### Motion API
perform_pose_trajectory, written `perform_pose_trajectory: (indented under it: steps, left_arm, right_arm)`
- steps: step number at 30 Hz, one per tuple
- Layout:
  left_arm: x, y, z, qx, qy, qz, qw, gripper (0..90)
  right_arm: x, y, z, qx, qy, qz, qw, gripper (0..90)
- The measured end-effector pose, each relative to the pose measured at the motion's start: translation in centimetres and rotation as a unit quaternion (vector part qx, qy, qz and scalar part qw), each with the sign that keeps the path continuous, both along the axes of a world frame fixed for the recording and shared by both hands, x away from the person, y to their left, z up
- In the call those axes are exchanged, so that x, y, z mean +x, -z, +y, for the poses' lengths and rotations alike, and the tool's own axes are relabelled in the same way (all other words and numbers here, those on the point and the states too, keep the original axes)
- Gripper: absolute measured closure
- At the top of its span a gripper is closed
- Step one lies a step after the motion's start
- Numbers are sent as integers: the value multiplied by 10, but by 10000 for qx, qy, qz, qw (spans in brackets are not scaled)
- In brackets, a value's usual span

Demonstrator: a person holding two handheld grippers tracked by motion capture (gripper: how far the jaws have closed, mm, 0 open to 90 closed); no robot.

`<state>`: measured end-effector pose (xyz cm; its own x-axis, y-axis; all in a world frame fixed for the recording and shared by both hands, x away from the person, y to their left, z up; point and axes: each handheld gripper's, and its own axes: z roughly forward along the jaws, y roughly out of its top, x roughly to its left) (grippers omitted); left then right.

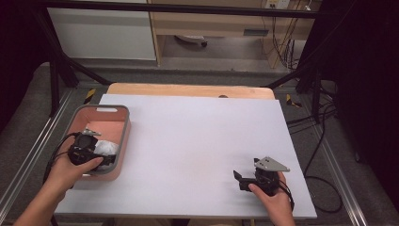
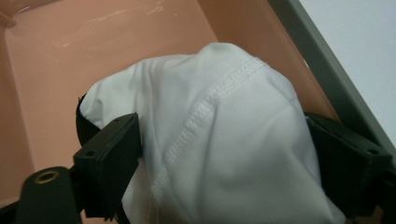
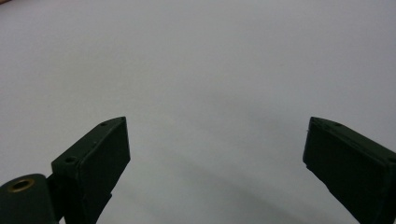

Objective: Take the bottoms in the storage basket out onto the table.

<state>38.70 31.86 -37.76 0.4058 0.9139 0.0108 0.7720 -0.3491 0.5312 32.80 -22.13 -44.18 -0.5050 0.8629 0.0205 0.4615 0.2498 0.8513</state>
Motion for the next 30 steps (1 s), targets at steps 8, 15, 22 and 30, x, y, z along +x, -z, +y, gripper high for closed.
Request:
perform_pose_trajectory:
  steps: [8, 15, 22, 30]
  left_arm:
    - [1, -1, 0, 122, 90, 51, 9999, 353]
    - [6, -5, 7, 73, 175, 32, 9998, 653]
    - [8, -12, 18, -184, 163, -160, 9996, 714]
    - [7, -37, 27, -473, 41, -742, 9961, 724]
  right_arm:
    - [0, 1, 1, -23, -3, 28, 10000, 77]
    - [1, 1, 1, -9, 2, 37, 10000, 78]
    - [2, 1, 5, -16, -46, 28, 10000, 81]
    - [2, 1, 5, 22, -24, 10, 10000, 82]
